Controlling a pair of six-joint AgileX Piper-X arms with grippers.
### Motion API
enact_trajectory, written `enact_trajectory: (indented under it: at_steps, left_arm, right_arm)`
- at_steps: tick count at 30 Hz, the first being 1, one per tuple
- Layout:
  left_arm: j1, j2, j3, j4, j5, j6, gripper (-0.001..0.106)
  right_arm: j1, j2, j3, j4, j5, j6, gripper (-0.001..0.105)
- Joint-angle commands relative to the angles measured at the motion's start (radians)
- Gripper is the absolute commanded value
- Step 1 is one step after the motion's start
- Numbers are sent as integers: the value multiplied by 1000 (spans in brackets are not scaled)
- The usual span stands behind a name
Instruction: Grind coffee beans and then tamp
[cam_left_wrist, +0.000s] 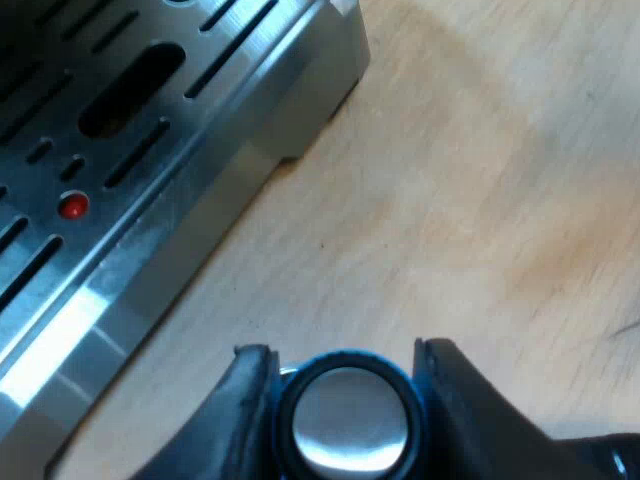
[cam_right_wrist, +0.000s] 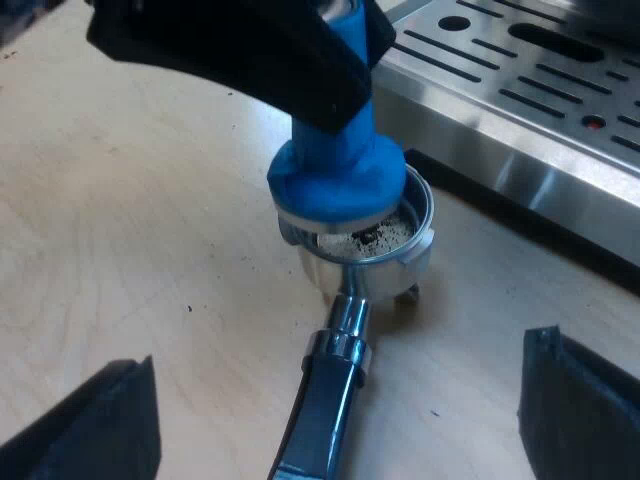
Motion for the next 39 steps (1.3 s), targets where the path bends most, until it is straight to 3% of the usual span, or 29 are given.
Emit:
enact_trajectory:
  at_steps: [1, 9, 15, 22, 39]
  left_arm:
    - [-4, 11, -7, -23, 6, 4, 0]
    - [-4, 40, -7, -33, 0, 4, 0]
    - [-4, 53, -7, -35, -46, 13, 0]
    - [-4, 53, -5, -69, -46, 97, 0]
    - [-4, 53, 95, -79, -3, 103, 0]
  right_arm:
    - [-5, -5, -3, -14, -7, -11, 82]
    - [-5, -5, -3, -14, -7, -11, 82]
    - [-5, -5, -3, -14, -7, -11, 82]
    - [-5, -5, -3, -14, -7, -11, 82]
    - [-5, -5, -3, -14, -7, -11, 82]
